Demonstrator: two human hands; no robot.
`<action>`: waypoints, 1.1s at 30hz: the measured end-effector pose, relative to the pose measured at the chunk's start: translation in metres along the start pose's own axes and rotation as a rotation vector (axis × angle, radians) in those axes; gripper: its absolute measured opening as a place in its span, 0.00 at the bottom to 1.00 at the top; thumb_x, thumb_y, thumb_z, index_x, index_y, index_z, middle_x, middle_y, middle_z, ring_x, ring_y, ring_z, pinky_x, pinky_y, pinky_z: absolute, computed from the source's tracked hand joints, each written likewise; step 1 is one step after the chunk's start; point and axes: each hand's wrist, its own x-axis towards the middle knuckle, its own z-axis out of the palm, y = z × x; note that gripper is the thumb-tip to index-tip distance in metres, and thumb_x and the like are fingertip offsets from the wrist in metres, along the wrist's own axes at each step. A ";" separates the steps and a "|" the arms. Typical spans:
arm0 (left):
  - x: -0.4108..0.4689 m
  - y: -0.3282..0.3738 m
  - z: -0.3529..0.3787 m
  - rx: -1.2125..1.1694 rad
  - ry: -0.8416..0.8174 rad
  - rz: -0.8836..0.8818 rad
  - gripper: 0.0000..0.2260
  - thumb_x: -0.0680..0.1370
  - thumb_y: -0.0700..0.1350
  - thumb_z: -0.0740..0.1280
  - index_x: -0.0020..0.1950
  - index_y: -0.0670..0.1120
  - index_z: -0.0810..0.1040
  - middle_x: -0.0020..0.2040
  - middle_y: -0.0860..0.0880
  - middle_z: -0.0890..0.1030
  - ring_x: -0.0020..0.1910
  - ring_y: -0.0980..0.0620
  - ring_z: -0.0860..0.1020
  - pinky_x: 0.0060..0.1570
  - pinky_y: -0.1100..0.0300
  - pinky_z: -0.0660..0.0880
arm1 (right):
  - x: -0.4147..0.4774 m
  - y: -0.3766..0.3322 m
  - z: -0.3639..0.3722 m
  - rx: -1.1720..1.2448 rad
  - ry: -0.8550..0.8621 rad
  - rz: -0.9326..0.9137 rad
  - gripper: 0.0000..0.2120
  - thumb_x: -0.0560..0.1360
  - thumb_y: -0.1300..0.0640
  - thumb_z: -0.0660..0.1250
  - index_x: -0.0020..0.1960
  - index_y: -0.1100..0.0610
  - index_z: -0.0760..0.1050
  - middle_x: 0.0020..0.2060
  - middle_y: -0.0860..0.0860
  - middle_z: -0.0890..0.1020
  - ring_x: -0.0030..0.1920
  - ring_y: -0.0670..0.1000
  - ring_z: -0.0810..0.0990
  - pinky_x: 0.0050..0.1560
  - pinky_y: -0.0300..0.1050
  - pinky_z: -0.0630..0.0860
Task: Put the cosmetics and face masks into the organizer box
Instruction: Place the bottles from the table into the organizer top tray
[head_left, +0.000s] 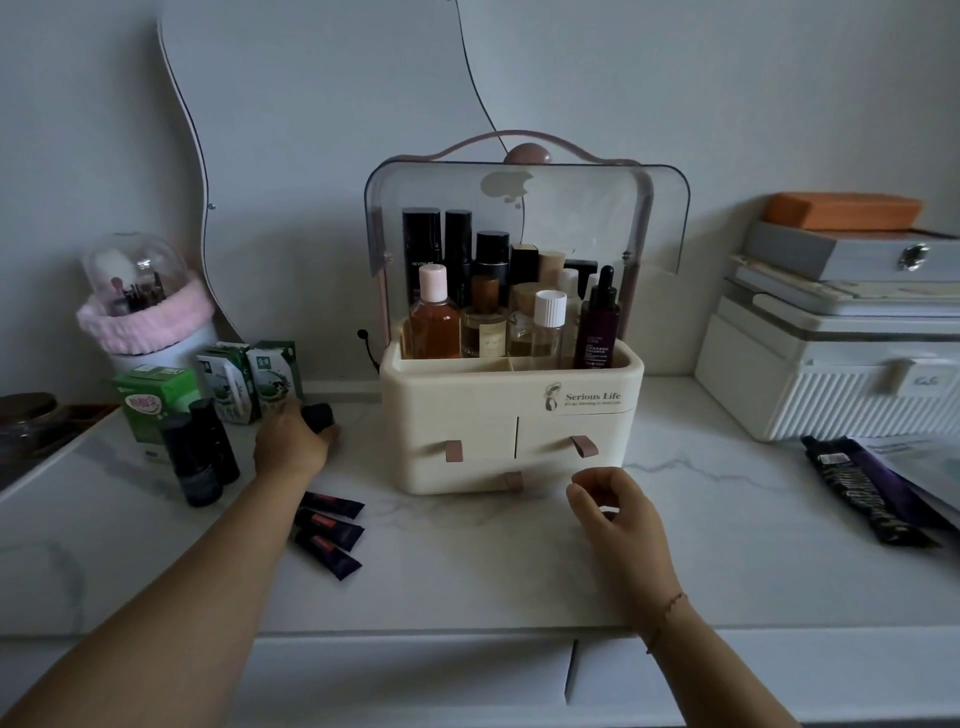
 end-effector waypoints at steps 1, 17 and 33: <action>0.002 0.000 -0.001 -0.003 -0.017 0.000 0.22 0.71 0.48 0.73 0.60 0.37 0.74 0.59 0.35 0.75 0.56 0.35 0.75 0.49 0.47 0.73 | 0.000 0.000 0.000 -0.001 0.000 0.000 0.03 0.75 0.57 0.67 0.48 0.54 0.77 0.44 0.48 0.81 0.44 0.45 0.78 0.41 0.35 0.73; -0.103 0.092 -0.072 -0.511 0.237 0.566 0.23 0.66 0.56 0.74 0.58 0.54 0.75 0.49 0.59 0.78 0.46 0.64 0.76 0.45 0.74 0.69 | 0.001 -0.001 0.002 -0.030 -0.026 -0.011 0.02 0.75 0.57 0.67 0.48 0.54 0.76 0.44 0.47 0.81 0.44 0.45 0.78 0.40 0.33 0.71; -0.064 0.167 -0.035 -0.325 -0.414 0.465 0.24 0.65 0.52 0.77 0.59 0.51 0.78 0.56 0.50 0.81 0.54 0.53 0.78 0.60 0.54 0.73 | 0.001 0.005 0.001 -0.034 -0.007 0.002 0.02 0.74 0.57 0.67 0.46 0.51 0.76 0.44 0.46 0.81 0.43 0.43 0.78 0.40 0.31 0.72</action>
